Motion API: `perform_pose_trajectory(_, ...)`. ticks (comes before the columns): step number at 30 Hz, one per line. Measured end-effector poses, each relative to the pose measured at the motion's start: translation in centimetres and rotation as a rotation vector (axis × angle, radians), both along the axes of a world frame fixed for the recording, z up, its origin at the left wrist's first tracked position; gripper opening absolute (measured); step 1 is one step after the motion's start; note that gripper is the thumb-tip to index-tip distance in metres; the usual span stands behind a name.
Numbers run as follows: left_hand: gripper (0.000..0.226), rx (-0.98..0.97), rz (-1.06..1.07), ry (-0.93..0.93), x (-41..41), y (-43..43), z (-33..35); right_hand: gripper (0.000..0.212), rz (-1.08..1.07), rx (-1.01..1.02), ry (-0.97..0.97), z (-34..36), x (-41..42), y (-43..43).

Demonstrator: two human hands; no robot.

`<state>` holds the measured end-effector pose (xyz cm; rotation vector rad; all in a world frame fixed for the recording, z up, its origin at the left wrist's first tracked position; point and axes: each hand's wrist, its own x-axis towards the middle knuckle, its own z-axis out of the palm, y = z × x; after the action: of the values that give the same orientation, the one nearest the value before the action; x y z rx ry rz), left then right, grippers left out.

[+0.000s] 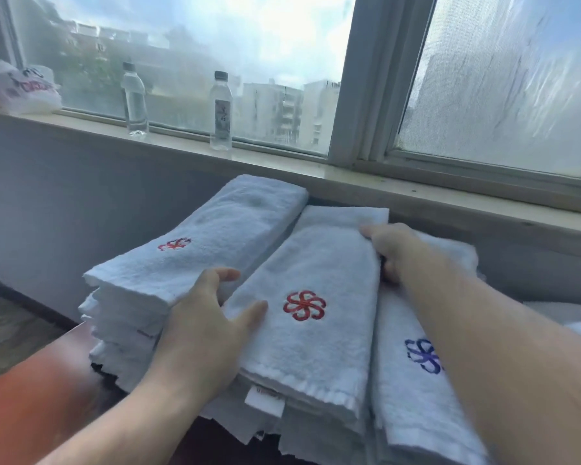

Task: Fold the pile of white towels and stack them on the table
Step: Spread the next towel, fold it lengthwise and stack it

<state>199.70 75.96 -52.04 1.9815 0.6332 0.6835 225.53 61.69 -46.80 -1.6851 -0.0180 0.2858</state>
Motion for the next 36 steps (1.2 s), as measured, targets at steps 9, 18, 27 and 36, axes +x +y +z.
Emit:
perform_pose_trajectory(9,0.034,0.491,0.085,-0.109,0.3,-1.9,0.5,0.023,-0.048,-0.004,-0.127,-0.4,0.2,0.1)
perform_pose_trajectory(18,0.048,0.969,0.167,0.259,-0.6,-1.9,1.9,0.067,-0.178,-0.493,-0.614,0.1,-2.6,0.7)
perform_pose_trajectory(27,0.077,0.604,-0.239,0.331,1.9,-3.5,1.5,0.067,0.277,-0.905,-0.807,-0.7,-4.0,0.7)
perform_pose_trajectory(36,0.115,0.701,-0.169,0.395,2.7,-3.5,-2.3,0.076,0.393,-1.041,-0.631,-3.5,-3.2,0.8)
